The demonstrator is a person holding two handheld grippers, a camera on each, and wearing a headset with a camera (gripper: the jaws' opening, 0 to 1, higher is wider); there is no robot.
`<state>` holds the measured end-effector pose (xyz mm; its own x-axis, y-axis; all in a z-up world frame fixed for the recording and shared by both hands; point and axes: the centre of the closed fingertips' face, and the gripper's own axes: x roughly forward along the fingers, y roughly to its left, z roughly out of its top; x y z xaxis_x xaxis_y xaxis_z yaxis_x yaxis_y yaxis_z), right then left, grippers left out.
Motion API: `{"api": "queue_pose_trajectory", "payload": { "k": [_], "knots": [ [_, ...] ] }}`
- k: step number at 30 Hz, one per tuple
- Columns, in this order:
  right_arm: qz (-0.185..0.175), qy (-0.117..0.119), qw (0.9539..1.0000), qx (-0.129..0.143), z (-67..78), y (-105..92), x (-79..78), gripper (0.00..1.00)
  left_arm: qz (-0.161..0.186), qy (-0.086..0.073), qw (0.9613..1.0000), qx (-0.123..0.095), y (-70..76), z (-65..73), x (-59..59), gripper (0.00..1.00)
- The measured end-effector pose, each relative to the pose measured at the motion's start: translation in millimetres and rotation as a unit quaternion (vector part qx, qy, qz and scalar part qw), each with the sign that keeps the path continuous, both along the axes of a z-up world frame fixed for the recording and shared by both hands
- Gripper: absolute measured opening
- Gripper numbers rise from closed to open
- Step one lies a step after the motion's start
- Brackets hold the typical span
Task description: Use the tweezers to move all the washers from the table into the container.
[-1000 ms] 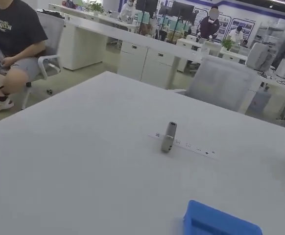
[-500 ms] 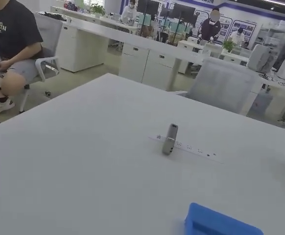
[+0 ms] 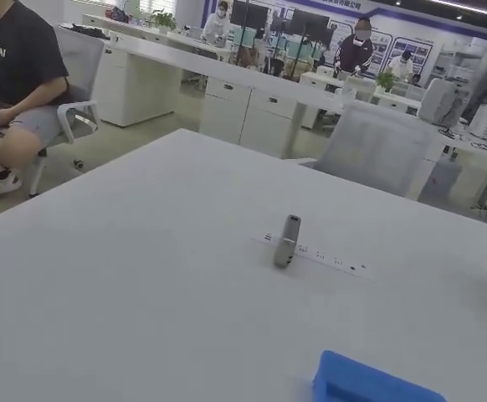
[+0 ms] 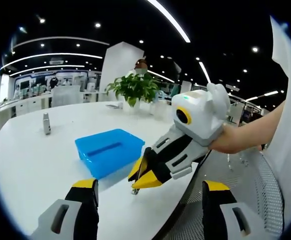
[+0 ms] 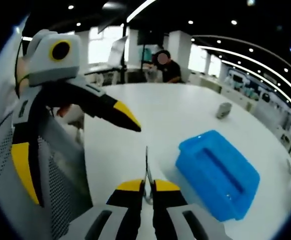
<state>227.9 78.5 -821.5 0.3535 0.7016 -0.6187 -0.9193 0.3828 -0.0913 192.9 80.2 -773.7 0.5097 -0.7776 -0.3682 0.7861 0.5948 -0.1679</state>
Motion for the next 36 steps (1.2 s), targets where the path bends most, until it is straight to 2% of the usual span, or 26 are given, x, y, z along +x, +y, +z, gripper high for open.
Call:
{"api": "queue_pose_trajectory", "payload": {
  "k": [4,8,10,16,19,23,26,28,29,30,33,36],
  "knots": [
    [0.01,-0.003,0.9999,-0.006,0.4,0.8,-1.0,0.03,0.002,-0.002,1.0,-0.001,0.5,0.8,0.5,0.87],
    [-0.015,0.019,0.9997,0.0,1.3,-0.5,4.3,0.03,0.004,-0.001,1.0,-0.002,1.0,0.5,0.9,0.87],
    [-0.019,0.018,0.9997,0.002,3.9,-0.6,6.3,0.03,0.006,-0.002,1.0,-0.002,1.6,0.9,1.4,0.87],
    [-0.026,0.025,0.999,0.025,20.2,2.5,11.8,0.03,0.006,-0.003,1.0,-0.006,1.3,2.0,1.6,0.87],
    [-0.037,0.03,0.9978,0.046,30.1,4.9,17.7,0.03,0.007,-0.003,1.0,-0.007,1.3,2.2,1.7,0.87],
    [-0.066,0.043,0.9912,0.107,50.8,10.5,30.9,0.03,0.005,-0.001,1.0,-0.006,0.9,1.6,1.2,0.87],
    [-0.092,0.052,0.9831,0.15,63.8,10.5,46.4,0.03,0.003,0.0,1.0,-0.005,0.5,1.3,0.9,0.87],
    [-0.104,0.056,0.9794,0.164,67.7,8.9,53.6,0.03,0.003,0.0,1.0,-0.005,0.3,1.3,0.8,0.87],
    [-0.115,0.059,0.9756,0.177,70.9,7.4,61.0,0.03,0.003,0.0,1.0,-0.006,0.3,1.4,0.9,0.87],
    [-0.125,0.063,0.9726,0.186,72.5,5.1,67.9,0.03,0.003,0.0,1.0,-0.006,0.4,1.4,1.0,0.87],
    [-0.149,0.067,0.9673,0.194,73.8,-0.3,83.6,0.03,0.002,0.001,1.0,-0.006,0.1,1.2,0.6,0.87],
    [-0.161,0.065,0.9646,0.198,72.0,-2.8,97.7,0.03,0.002,0.001,1.0,-0.006,0.1,1.3,0.4,0.86]
  ]
}}
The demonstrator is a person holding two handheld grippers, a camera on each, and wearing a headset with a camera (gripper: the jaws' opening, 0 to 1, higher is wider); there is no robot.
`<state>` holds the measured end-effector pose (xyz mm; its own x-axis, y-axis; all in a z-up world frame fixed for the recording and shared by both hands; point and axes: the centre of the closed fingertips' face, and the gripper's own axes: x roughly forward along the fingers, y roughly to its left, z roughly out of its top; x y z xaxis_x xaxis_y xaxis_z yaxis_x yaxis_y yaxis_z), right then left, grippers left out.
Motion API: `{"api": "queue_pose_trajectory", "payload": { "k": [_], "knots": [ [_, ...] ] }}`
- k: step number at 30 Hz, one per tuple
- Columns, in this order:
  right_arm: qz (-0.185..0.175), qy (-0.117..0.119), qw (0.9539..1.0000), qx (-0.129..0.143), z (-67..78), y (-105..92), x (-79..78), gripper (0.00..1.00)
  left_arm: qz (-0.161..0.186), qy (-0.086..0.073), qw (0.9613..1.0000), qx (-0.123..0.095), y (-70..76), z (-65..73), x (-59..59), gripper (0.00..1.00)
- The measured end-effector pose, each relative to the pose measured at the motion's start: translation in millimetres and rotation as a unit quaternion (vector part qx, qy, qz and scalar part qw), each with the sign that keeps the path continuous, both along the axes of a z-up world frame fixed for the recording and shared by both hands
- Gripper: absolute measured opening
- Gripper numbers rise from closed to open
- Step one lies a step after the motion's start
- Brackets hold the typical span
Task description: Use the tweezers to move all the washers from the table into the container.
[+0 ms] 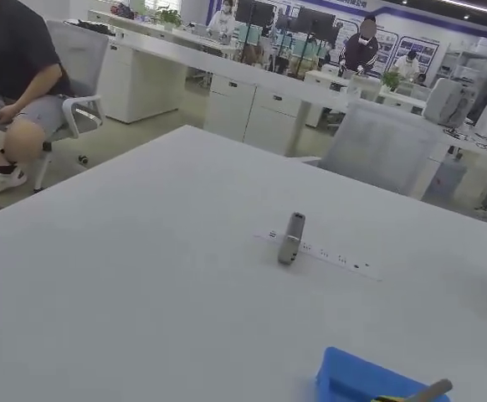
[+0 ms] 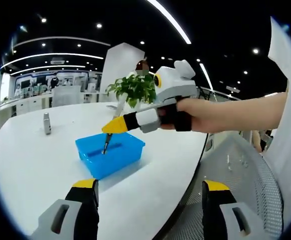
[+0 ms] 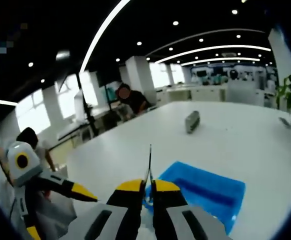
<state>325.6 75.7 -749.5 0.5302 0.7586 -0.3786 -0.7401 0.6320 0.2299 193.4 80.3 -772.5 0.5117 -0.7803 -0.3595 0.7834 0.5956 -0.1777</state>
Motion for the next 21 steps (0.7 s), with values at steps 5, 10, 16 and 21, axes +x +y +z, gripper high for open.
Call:
{"api": "queue_pose_trajectory", "payload": {
  "k": [5,10,16,21],
  "knots": [
    [-0.015,0.019,0.9997,-0.008,-16.3,1.2,19.5,0.04,0.0,0.002,1.0,0.0,0.0,-0.6,-0.3,0.86],
    [-0.006,0.031,0.9989,-0.033,-34.1,7.5,25.2,0.04,-0.001,0.004,1.0,0.0,0.0,-1.3,-0.8,0.86],
    [0.009,0.034,0.9975,-0.062,-54.7,10.7,32.0,0.04,0.001,0.017,0.9997,-0.017,-0.1,-0.4,-0.8,0.86],
    [0.014,0.035,0.9961,-0.079,-64.5,8.9,35.8,0.04,0.008,0.026,0.9981,-0.055,-0.4,8.1,0.6,0.86]
  ]
}}
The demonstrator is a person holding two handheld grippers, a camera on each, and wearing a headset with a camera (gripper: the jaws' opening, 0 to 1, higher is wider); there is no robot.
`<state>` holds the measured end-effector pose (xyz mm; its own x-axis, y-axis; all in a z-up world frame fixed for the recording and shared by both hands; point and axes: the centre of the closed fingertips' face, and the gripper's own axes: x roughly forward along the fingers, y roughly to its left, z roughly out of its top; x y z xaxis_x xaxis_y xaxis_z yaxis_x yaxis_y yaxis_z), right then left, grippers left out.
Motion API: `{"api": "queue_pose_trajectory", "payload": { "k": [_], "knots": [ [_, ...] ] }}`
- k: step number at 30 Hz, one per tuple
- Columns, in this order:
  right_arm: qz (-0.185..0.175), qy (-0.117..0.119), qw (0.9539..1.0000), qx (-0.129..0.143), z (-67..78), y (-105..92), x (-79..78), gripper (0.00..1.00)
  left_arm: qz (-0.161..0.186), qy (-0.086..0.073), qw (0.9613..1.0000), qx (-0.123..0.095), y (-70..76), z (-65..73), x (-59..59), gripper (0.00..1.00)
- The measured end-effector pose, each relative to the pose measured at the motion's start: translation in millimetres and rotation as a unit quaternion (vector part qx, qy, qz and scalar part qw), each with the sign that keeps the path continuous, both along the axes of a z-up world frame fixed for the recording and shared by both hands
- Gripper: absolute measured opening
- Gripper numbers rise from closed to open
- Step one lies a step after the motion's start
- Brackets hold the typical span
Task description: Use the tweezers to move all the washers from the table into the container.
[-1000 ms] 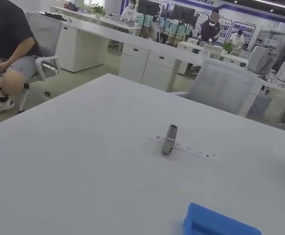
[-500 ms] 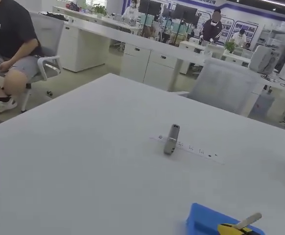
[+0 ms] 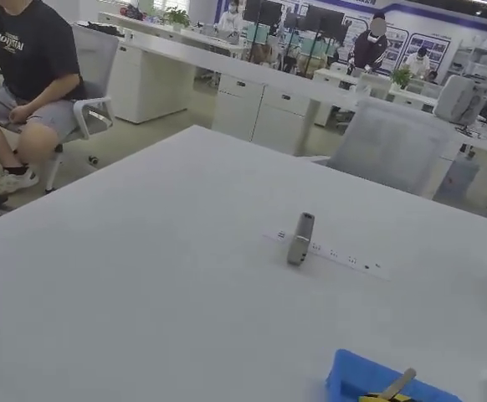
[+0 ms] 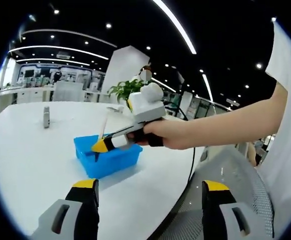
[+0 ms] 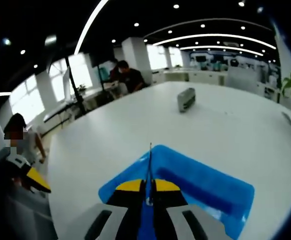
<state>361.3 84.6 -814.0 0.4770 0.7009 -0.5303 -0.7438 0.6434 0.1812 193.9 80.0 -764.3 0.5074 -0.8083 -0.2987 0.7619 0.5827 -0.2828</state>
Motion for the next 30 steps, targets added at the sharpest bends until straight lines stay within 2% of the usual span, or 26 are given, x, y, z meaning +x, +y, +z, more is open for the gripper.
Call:
{"api": "queue_pose_trajectory", "payload": {
  "k": [2,3,4,5,6,8,10,11,13,15,16,18,19,21,23,26,28,29,30],
  "knots": [
    [0.006,0.0,1.0,-0.007,-0.7,0.0,-0.7,0.04,-0.006,0.004,1.0,-0.003,-1.9,0.1,-1.9,0.86],
    [0.008,-0.004,0.9999,-0.008,0.2,0.3,-0.5,0.04,-0.012,0.006,0.9998,-0.011,-4.2,2.6,-3.5,0.86],
    [0.014,-0.006,0.9998,-0.015,-0.1,0.1,-1.7,0.04,-0.018,0.013,0.9991,-0.038,-7.8,9.1,-4.9,0.85],
    [0.019,-0.009,0.9996,-0.019,0.2,0.4,-2.8,0.04,-0.02,0.022,0.9983,-0.05,-8.3,11.2,-5.8,0.84],
    [0.024,-0.013,0.9995,-0.018,2.0,0.8,-4.2,0.04,-0.019,0.04,0.997,-0.064,-6.6,11.9,-5.1,0.81],
    [0.028,-0.018,0.9993,-0.018,6.1,0.7,-7.0,0.04,-0.013,0.059,0.9946,-0.084,-2.7,13.6,-2.5,0.73],
    [0.03,-0.033,0.9989,-0.015,17.4,-1.3,-12.3,0.04,-0.002,0.077,0.9917,-0.103,3.4,17.0,2.1,0.68],
    [0.044,-0.052,0.9976,-0.013,27.7,-2.7,-17.2,0.04,0.003,0.071,0.9909,-0.114,5.7,22.6,5.3,0.69],
    [0.048,-0.058,0.9971,-0.009,39.4,-7.9,-26.5,0.04,0.013,0.066,0.9896,-0.127,12.6,33.4,11.1,0.7],
    [0.053,-0.081,0.9953,-0.002,57.0,-15.6,-35.7,0.04,0.006,0.064,0.9883,-0.138,16.7,44.2,13.8,0.62],
    [0.054,-0.085,0.9948,0.0,62.8,-19.8,-40.5,0.04,0.004,0.061,0.9885,-0.138,18.3,48.1,15.6,0.57],
    [0.054,-0.091,0.9943,0.008,73.7,-28.8,-50.7,0.04,-0.008,0.042,0.991,-0.127,19.8,55.7,19.7,0.49],
    [0.056,-0.09,0.9943,0.01,77.2,-33.9,-57.2,0.04,-0.021,0.022,0.9935,-0.11,19.1,59.2,21.5,0.48],
    [0.063,-0.087,0.9942,0.012,78.7,-40.9,-69.0,0.04,-0.043,0.011,0.9948,-0.091,15.5,63.7,22.6,0.46],
    [0.071,-0.08,0.9942,0.01,76.1,-45.0,-79.3,0.04,-0.064,0.007,0.9941,-0.087,11.0,68.5,22.9,0.43],
    [0.102,-0.067,0.9925,-0.006,64.5,-49.5,-99.8,0.04,-0.113,-0.006,0.9919,-0.058,1.4,72.1,21.9,0.35],
    [0.132,-0.055,0.9895,-0.02,55.8,-49.4,-114.0,0.04,-0.141,-0.016,0.989,-0.04,-4.4,73.9,21.7,0.27],
    [0.143,-0.052,0.988,-0.024,53.0,-49.2,-118.8,0.04,-0.154,-0.016,0.9872,-0.039,-7.0,75.2,20.6,0.24],
    [0.165,-0.049,0.9845,-0.034,48.3,-48.2,-126.7,0.04,-0.169,-0.019,0.9848,-0.036,-11.3,77.5,20.3,0.2]
  ]
}}
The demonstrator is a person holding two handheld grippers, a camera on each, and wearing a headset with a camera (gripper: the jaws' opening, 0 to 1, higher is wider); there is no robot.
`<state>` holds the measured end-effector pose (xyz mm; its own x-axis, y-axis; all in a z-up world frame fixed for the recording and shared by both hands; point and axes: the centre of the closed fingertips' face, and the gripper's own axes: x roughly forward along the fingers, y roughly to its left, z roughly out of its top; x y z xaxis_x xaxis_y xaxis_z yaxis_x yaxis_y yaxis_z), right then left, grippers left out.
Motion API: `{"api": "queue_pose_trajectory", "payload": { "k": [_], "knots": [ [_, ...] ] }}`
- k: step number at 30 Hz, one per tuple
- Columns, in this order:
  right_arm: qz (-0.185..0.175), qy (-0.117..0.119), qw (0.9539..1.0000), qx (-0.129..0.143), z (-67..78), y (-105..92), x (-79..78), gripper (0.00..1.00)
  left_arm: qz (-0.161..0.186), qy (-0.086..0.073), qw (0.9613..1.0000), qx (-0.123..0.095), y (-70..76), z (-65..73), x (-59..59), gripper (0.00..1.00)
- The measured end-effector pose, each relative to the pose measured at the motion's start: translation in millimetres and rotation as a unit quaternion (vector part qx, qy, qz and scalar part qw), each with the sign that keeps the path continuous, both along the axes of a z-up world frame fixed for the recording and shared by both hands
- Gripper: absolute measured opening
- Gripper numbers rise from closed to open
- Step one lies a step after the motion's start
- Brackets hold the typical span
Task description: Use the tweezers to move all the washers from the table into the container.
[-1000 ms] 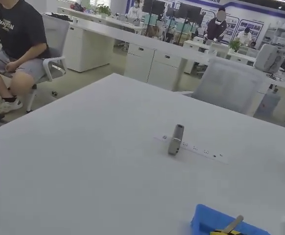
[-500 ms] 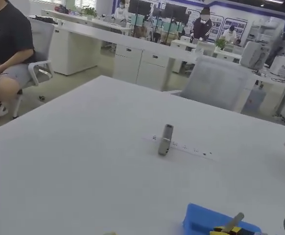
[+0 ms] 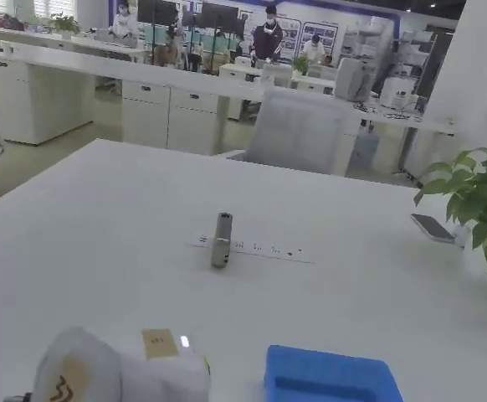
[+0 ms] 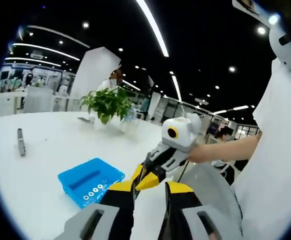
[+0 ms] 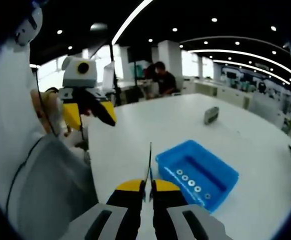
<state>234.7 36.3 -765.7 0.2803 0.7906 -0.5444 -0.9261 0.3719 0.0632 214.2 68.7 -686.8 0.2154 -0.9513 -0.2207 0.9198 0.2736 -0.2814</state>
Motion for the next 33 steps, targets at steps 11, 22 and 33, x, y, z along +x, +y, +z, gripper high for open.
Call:
{"api": "queue_pose_trajectory", "payload": {
  "k": [11,22,33],
  "knots": [
    [0.131,-0.004,0.9882,-0.08,-25.5,10.8,-40.1,0.03,-0.142,-0.052,0.9809,0.122,-36.3,-23.3,-17.1,0.1],
    [0.15,-0.02,0.977,-0.15,-43.5,-0.2,-41.2,0.04,-0.175,-0.114,0.9587,0.193,-48.5,-47.8,-20.8,0.0],
    [0.142,-0.023,0.9717,-0.187,-71.0,-11.3,-33.2,0.05,-0.163,-0.095,0.9494,0.251,-31.3,-89.2,-10.4,0.0]
  ]
}}
